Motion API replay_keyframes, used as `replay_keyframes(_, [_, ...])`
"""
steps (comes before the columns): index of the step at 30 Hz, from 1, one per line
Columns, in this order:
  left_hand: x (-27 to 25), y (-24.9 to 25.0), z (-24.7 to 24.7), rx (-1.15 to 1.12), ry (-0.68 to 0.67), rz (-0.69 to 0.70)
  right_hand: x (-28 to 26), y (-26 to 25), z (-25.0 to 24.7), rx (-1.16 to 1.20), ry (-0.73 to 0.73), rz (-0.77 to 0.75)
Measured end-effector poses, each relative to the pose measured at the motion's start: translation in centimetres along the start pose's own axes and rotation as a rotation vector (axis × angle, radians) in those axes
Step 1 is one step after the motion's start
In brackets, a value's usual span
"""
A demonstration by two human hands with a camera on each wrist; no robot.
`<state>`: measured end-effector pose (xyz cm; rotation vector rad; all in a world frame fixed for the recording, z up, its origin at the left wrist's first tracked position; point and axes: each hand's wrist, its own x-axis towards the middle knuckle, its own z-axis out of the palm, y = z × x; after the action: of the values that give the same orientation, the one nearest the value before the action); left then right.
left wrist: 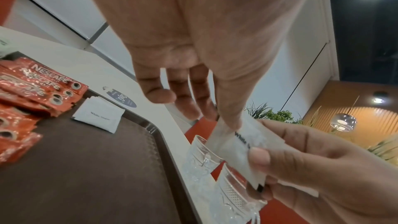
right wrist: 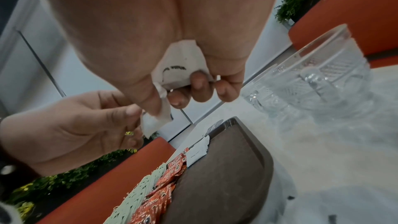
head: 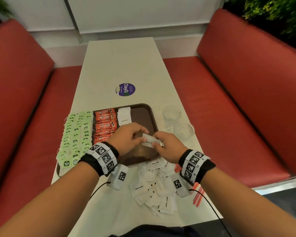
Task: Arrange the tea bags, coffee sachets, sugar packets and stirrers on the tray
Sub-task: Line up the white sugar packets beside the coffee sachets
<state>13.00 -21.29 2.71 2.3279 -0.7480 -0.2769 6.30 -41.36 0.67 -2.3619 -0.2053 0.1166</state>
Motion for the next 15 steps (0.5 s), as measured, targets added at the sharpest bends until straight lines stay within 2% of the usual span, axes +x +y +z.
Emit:
replay_keyframes(5, [0.4,-1.5,-0.3,0.052,-0.054,-0.073,1.5,-0.5,0.1,0.073,-0.046,0.041])
replay_keyframes(8, [1.2,-3.1,-0.8,0.052,0.020,-0.154,2.2,-0.7,0.0,0.164,-0.113,0.099])
replay_keyframes(11, [3.0,-5.8,-1.6,0.092,0.110,-0.319,3.1,-0.7,-0.2,0.250,-0.132,0.123])
replay_keyframes(15, [5.8,-10.0,-2.2,0.108,0.137,-0.534,4.5,-0.7,-0.2,0.203,-0.125,0.142])
